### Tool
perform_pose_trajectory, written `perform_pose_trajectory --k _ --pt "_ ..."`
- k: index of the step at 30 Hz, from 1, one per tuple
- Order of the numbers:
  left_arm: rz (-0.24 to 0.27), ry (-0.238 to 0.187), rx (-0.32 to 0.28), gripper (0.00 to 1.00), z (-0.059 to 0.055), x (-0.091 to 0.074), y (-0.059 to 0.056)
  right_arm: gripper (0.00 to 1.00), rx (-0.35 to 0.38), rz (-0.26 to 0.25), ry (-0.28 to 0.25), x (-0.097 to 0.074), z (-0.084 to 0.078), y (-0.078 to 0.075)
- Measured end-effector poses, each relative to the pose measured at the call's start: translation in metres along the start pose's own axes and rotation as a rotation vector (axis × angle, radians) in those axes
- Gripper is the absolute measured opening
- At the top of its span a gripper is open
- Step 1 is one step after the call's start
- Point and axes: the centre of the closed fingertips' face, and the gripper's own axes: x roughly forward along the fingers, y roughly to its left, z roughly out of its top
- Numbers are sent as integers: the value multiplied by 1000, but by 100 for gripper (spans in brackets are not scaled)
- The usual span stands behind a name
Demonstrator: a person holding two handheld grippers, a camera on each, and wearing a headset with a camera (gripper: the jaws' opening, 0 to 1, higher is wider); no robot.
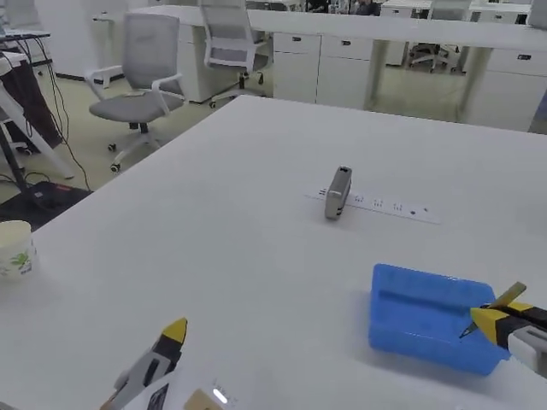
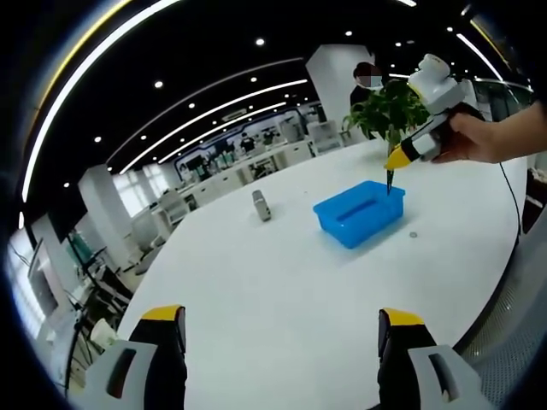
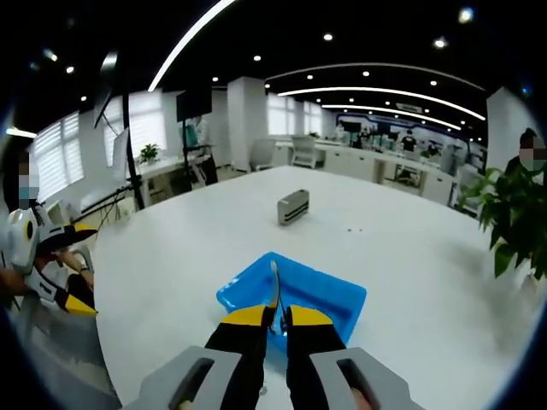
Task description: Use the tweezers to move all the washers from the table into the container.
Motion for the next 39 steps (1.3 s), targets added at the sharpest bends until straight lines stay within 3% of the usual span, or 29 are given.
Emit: perform_pose_trajectory --k 6,16,20,39 --pt "9 -11 -1 95 2 -1 2 4 47 0 42 -7 -29 6" --pt "8 -6 3 95 1 -1 1 4 69 2 116 4 -66 8" --pt "4 -32 -20 97 5 -2 1 4 81 1 126 8 -72 5" --pt "14 -8 -2 96 1 -1 2 3 29 6 154 12 -79 3"
